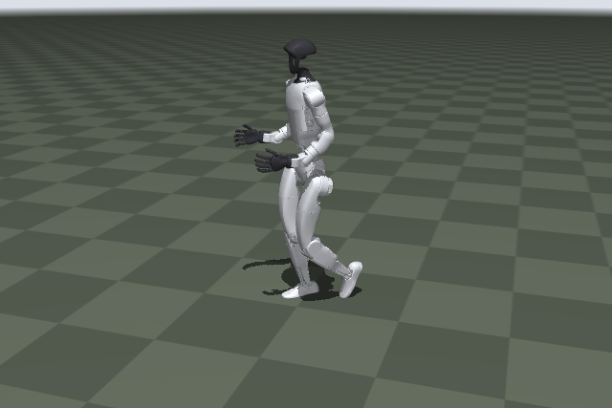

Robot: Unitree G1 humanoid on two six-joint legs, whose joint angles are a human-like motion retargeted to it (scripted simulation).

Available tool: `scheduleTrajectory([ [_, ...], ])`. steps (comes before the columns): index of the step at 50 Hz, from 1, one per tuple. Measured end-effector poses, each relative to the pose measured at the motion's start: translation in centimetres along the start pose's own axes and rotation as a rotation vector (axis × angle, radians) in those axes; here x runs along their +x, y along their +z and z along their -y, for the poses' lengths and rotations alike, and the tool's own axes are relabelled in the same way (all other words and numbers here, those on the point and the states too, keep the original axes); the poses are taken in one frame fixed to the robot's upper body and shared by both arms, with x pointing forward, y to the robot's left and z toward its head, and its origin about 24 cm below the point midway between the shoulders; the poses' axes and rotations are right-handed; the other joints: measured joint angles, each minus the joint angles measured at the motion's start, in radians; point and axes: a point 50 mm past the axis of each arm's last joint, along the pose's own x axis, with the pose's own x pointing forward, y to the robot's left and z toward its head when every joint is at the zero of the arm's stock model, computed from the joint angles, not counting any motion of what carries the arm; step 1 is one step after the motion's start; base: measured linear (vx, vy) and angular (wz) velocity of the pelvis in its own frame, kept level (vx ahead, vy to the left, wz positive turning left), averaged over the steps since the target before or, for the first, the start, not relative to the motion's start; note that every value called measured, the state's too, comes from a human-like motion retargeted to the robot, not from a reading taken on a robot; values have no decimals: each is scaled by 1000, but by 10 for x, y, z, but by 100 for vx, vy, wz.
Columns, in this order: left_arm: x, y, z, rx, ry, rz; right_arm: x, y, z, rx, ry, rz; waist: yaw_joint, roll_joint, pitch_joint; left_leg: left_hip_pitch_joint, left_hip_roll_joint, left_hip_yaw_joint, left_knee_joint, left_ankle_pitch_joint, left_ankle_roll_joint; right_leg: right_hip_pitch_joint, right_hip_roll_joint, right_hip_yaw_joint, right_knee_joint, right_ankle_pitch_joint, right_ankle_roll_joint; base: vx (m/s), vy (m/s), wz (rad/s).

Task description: Walk run

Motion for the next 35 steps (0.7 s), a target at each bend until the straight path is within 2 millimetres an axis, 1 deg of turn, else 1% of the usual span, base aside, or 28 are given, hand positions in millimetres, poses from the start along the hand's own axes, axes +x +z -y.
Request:
scheduleTrajectory([
  [2,-24,-11,0,-83,55,-80,16,15,1,-12,29,79,25,-11,21,-105,45,82,-41,-149,118,72,10,-15,-64,53,-8,129,-37,5],
  [3,-36,-17,-2,-95,76,-129,20,22,2,-26,33,117,45,-34,24,-146,47,128,-95,-205,169,103,6,-16,-89,99,0,119,-42,-3],
  [5,-59,-26,-9,-92,99,-219,25,33,2,-65,43,174,120,-72,22,-216,30,193,-266,-263,250,174,-9,-78,-152,225,40,109,-45,-56],
  [7,-71,-29,-16,-67,110,-263,22,36,0,-126,61,178,164,-90,18,-236,-10,201,-493,-312,307,242,14,-81,-187,348,89,141,-49,-25],
  [8,-73,-29,-18,-56,111,-270,19,35,0,-164,69,163,181,-97,16,-233,-20,214,-597,-344,330,274,18,-102,-196,407,114,140,-44,2],
  [10,-69,-28,-17,-42,105,-258,11,28,0,-230,81,106,210,-110,14,-223,-39,224,-747,-373,335,325,24,-133,-184,520,170,126,-40,-2],
  [11,-62,-24,-17,-33,100,-230,7,21,-1,-249,88,67,224,-108,17,-216,-27,246,-772,-298,353,344,39,-118,-152,576,206,130,-45,-19],
  [12,-54,-21,-16,-21,94,-201,2,15,-2,-266,99,28,231,-108,18,-204,-26,250,-777,-273,370,353,55,-107,-102,631,244,152,-60,-11],
  [13,-46,-16,-15,-3,86,-169,-4,8,-5,-275,117,-13,222,-114,14,-183,-44,221,-744,-348,381,341,72,-102,-18,684,286,169,-61,60],
  [14,-40,-14,-12,11,73,-150,-15,-2,-5,-287,132,-76,192,-119,14,-157,-41,196,-683,-407,374,306,94,-114,138,701,301,177,-56,147],
  [15,-35,-12,-7,23,57,-135,-30,-13,-4,-297,146,-150,152,-123,17,-129,-26,175,-606,-458,359,260,119,-135,328,701,303,145,-44,169],
  [16,-18,-8,-7,16,66,-83,-40,-23,-3,-298,157,-215,113,-118,26,-137,-91,43,-542,-505,348,211,142,-113,439,701,303,120,-41,142],
  [17,-1,-3,-6,0,67,-32,-51,-33,-2,-290,160,-276,82,-97,30,-130,-104,-32,-503,-542,337,162,170,-98,512,692,302,109,-37,88],
  [18,17,2,-4,-30,51,15,-61,-41,-3,-266,147,-328,66,-44,23,-91,-13,7,-515,-560,328,114,207,-94,509,666,300,124,-30,53],
  [19,31,7,5,-78,19,51,-73,-46,-1,-233,129,-373,73,-17,14,-48,31,38,-542,-571,320,72,207,-83,518,612,277,132,-24,5],
  [20,42,12,16,-132,-22,81,-86,-50,3,-197,109,-413,91,-3,4,-3,52,67,-575,-578,313,32,187,-67,533,545,243,128,-34,-24],
  [22,56,28,30,-193,-59,152,-108,-49,8,-112,67,-450,87,11,1,89,49,43,-669,-538,283,-64,138,-74,512,422,149,124,-48,22],
  [23,63,37,35,-207,-69,195,-116,-47,12,-85,36,-455,64,31,2,129,48,13,-710,-506,271,-107,107,-99,474,367,124,120,-47,97],
  [25,72,54,44,-218,-88,270,-129,-42,20,-64,-21,-455,5,68,-4,198,66,2,-773,-414,226,-177,38,-151,341,293,112,111,-39,125],
  [27,75,68,50,-197,-123,336,-132,-38,25,-77,-59,-440,-73,93,-12,261,69,-46,-810,-305,155,-223,-1,-197,158,241,92,112,-40,118],
  [28,75,74,51,-179,-141,362,-132,-36,26,-87,-73,-428,-104,100,-15,291,66,-65,-817,-251,120,-238,-3,-198,64,212,69,143,-65,83],
  [29,75,77,51,-157,-157,381,-128,-34,26,-93,-87,-410,-127,110,-19,317,70,-84,-817,-189,82,-246,-2,-198,-18,177,72,158,-78,56],
  [30,74,80,50,-132,-171,395,-123,-33,25,-97,-100,-390,-146,122,-23,340,77,-103,-814,-122,43,-250,-1,-197,-96,138,88,133,-63,8],
  [31,73,80,48,-102,-176,396,-113,-33,21,-96,-107,-363,-147,122,-31,357,71,-111,-800,-49,-3,-252,-10,-222,-138,120,106,113,-49,-27],
  [32,72,79,45,-73,-180,392,-103,-33,17,-93,-113,-334,-150,120,-37,373,64,-114,-776,25,-53,-257,-16,-243,-162,130,85,102,-40,-50],
  [33,70,76,42,-46,-180,380,-91,-31,13,-86,-118,-300,-155,111,-37,387,56,-109,-732,102,-111,-264,-18,-257,-149,193,-14,116,-35,-53],
  [34,68,73,39,-23,-181,360,-80,-29,8,-78,-123,-260,-148,99,-47,368,35,-50,-640,166,-134,-271,-38,-280,-105,209,-97,126,-23,-65],
  [35,65,68,36,-2,-182,338,-68,-25,4,-69,-129,-217,-135,86,-62,332,8,37,-524,223,-139,-278,-67,-308,-45,202,-173,131,-36,-134],
])
